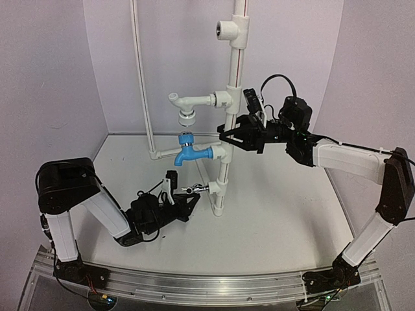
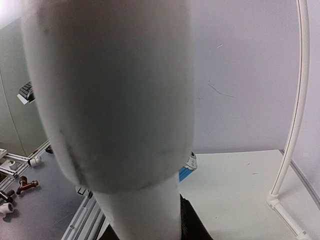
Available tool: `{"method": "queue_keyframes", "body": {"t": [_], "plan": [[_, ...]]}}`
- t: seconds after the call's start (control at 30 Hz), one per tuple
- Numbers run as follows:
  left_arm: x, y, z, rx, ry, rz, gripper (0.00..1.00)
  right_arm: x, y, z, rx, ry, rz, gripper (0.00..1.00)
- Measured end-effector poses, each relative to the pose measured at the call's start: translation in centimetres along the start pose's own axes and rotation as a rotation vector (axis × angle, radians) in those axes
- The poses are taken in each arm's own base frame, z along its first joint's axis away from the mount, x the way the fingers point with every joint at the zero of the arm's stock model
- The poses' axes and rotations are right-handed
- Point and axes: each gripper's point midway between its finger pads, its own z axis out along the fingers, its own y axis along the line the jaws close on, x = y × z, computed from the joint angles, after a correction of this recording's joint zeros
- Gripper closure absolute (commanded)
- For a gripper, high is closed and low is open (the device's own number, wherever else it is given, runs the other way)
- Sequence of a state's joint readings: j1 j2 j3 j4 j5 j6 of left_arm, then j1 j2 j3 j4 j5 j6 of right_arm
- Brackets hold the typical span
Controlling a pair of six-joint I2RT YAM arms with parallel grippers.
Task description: Install the water faucets
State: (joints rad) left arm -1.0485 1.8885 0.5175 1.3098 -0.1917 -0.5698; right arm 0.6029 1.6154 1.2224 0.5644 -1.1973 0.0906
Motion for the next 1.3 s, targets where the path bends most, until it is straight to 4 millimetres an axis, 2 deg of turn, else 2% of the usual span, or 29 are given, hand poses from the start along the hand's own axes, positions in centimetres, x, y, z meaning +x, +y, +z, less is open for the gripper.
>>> {"method": "queue_keyframes", "body": {"t": [0.33,0.5,0.57,0.67,0.77,0.9,1.03,1.17,1.3], "plan": [[-0.6,-2.0,-0.2,0.099,0.013,0.221,0.90,0.0,0.0,0.0,0.000,0.000,0.000,1.00],[-0.7,-2.2,-0.4,0.108,0.016,0.308,0.80,0.0,0.0,0.0,0.000,-0.001,0.002,1.00],[-0.6,-2.0,-0.8,0.106,0.019,0.324,0.73,0.0,0.0,0.0,0.000,-0.001,0.002,1.00],[-0.4,-1.6,-1.8,0.101,0.030,0.330,0.51,0.0,0.0,0.0,0.000,-0.001,0.002,1.00],[0.2,-1.1,-3.0,0.101,0.054,0.322,0.37,0.0,0.0,0.0,0.000,-0.001,0.002,1.00],[0.3,-1.8,-4.7,0.150,0.081,0.269,0.20,0.0,0.0,0.0,0.000,-0.001,0.002,1.00],[-1.5,-3.8,-5.5,0.209,0.065,0.164,0.07,0.0,0.0,0.0,0.000,-0.001,0.002,1.00],[-3.0,-4.9,-6.3,0.216,0.069,-0.032,0.00,0.0,0.0,0.0,0.002,-0.001,0.004,1.00],[-2.9,-4.4,-6.5,0.166,0.112,-0.221,0.00,0.0,-0.1,0.0,0.004,-0.002,0.004,1.00]]}}
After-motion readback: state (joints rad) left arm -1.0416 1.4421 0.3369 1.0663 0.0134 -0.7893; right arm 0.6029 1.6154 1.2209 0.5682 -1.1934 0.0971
